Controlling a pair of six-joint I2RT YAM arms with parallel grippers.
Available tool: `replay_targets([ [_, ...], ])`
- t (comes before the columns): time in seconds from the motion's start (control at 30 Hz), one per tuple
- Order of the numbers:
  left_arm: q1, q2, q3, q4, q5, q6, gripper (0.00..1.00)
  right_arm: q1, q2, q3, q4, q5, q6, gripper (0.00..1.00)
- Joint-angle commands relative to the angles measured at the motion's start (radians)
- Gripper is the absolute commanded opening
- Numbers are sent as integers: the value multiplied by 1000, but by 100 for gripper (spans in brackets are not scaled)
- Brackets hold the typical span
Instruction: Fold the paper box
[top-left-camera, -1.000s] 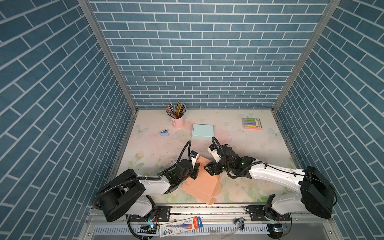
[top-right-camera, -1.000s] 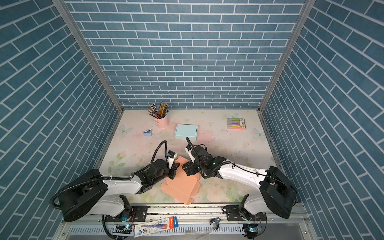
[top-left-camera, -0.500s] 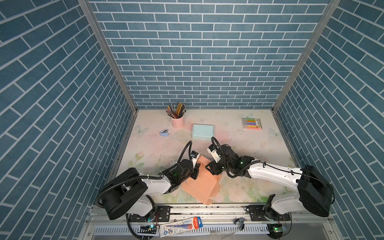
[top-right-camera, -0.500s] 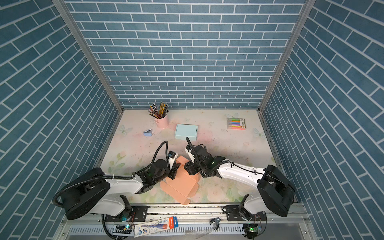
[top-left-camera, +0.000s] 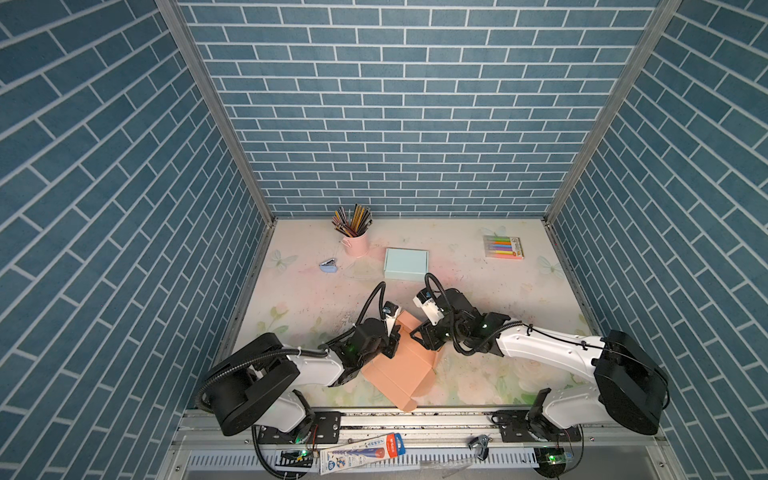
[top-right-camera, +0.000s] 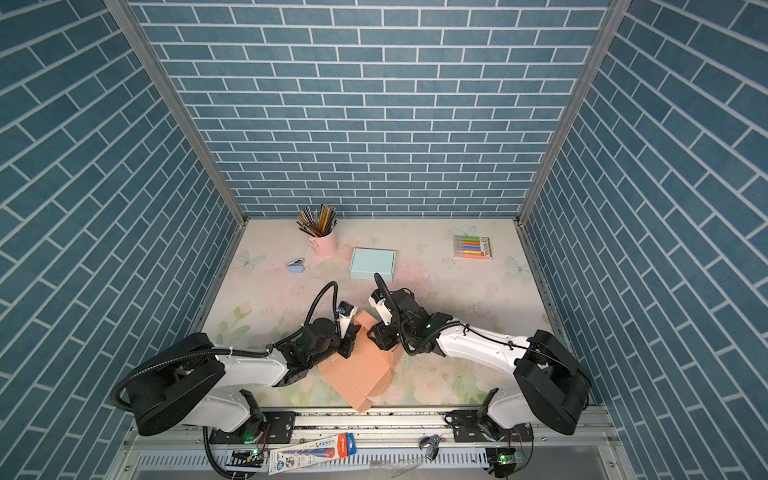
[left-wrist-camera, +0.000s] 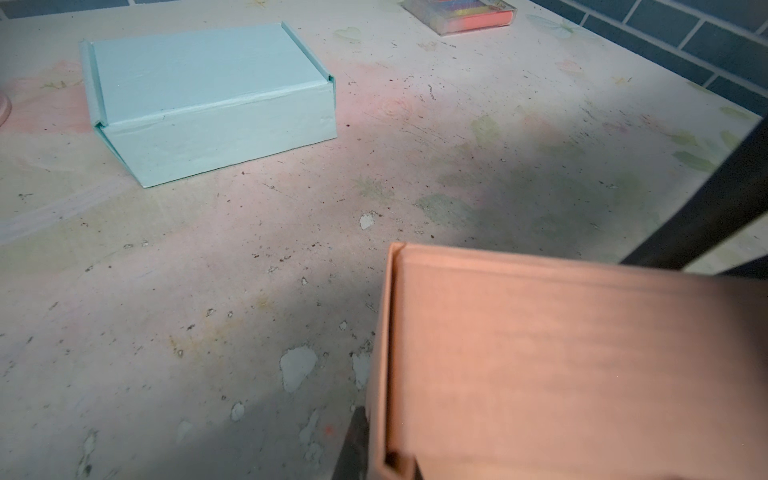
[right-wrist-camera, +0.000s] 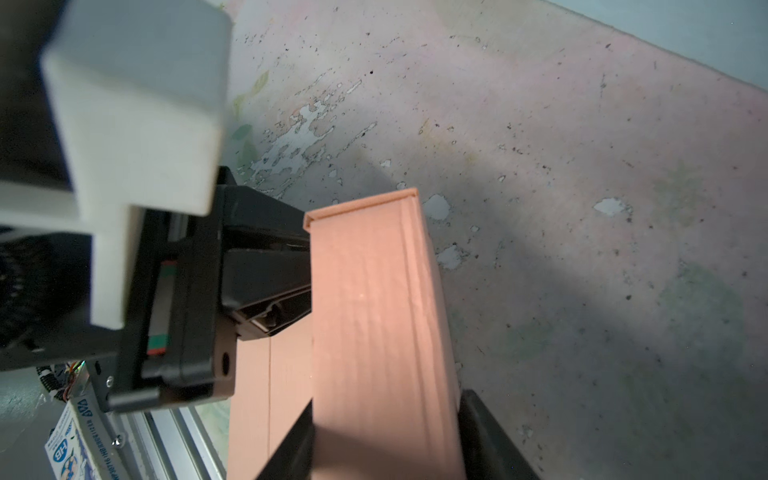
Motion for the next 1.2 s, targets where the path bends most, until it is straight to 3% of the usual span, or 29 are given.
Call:
replay_targets([
  [0.0, -2, 15, 10, 79, -17, -21, 2, 13, -18, -25, 35, -109, 43, 49],
  [0.47, -13, 41, -11, 144, 15, 15, 7, 22, -47, -110, 228, -274, 123, 48],
  [0.83, -33, 22, -35, 148, -24, 20, 13, 25, -66, -74, 30, -63, 79, 48],
  [1.17, -53, -11, -52, 120, -36, 13, 18, 24, -71, -77, 13, 16, 85, 51],
])
